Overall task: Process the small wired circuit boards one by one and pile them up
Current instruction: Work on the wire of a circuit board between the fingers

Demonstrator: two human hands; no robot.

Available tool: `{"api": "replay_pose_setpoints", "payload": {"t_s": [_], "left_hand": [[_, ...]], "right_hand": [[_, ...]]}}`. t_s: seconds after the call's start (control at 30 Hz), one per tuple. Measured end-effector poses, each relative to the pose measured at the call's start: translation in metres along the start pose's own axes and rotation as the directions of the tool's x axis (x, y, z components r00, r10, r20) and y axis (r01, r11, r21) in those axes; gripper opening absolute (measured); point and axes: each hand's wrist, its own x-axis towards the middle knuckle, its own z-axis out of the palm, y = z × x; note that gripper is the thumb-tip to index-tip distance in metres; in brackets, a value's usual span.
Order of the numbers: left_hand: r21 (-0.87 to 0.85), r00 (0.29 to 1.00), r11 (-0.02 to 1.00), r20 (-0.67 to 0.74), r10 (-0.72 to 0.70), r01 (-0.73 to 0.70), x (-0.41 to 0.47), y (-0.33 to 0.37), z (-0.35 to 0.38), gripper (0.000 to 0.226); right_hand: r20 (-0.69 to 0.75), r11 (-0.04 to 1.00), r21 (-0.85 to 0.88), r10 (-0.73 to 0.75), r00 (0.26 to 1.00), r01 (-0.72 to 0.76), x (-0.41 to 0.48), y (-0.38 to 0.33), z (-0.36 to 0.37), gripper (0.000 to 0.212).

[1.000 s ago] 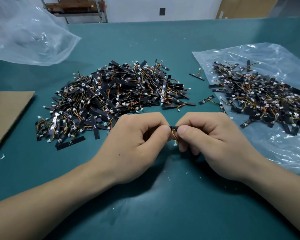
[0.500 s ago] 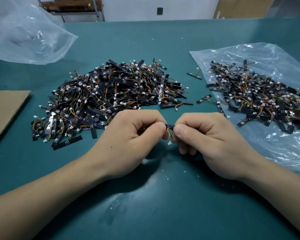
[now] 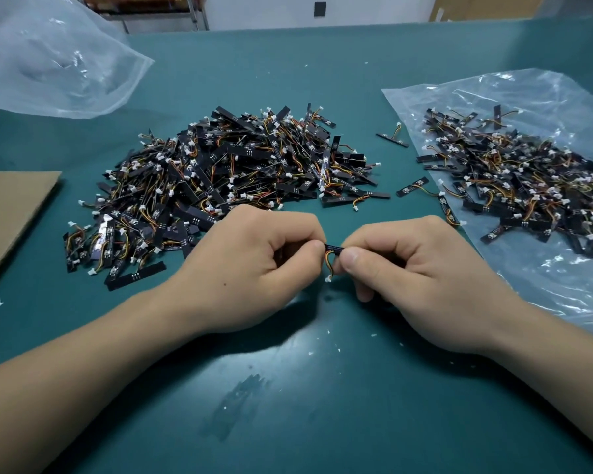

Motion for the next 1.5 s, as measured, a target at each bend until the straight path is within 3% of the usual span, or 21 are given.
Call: {"api": "replay_pose_setpoints", "payload": {"t_s": [0.27,0.57,0.7,0.9,1.2,1.37,1.5], "left_hand": [[0.010,0.990,0.991,-0.019,0.137,-0.137,0.000,0.004,-0.004,0.022],[0.151,0.992,0.981,-0.014,0.124,-0.121,-0.021,0.008,-0.005,0.022],[0.080,0.996,0.994,-0.044,0.083,-0.079,-0.030,0.009,-0.007,0.023],[-0.011,1.000,1.000,-0.003,0.003,-0.003,-0.021,0.005,-0.007,0.024],[-0.057,1.000,0.998,0.011,-0.012,0.012,-0.023,0.007,-0.007,0.023],[-0.079,1.000,0.997,0.007,-0.005,0.006,-0.022,0.007,-0.009,0.024],[-0.107,1.000,0.994,-0.001,0.010,-0.010,-0.022,0.008,-0.010,0.024]], "right_hand": [[0.068,0.995,0.102,-0.009,0.998,0.002,-0.001,-0.002,-0.004,0.020],[0.098,0.996,-0.083,-0.024,0.995,0.032,-0.006,-0.014,0.001,0.026],[0.128,0.991,-0.131,-0.014,0.992,0.031,-0.015,-0.020,0.009,0.026],[0.077,0.999,0.033,0.037,0.996,-0.040,-0.010,-0.018,0.008,0.026],[0.085,0.979,-0.164,-0.112,0.990,0.124,-0.001,-0.011,0.011,0.028],[0.092,0.986,-0.085,-0.137,0.986,0.145,-0.004,-0.010,0.009,0.026],[0.106,0.982,-0.119,-0.134,0.985,0.146,-0.006,-0.010,0.010,0.029]]}}
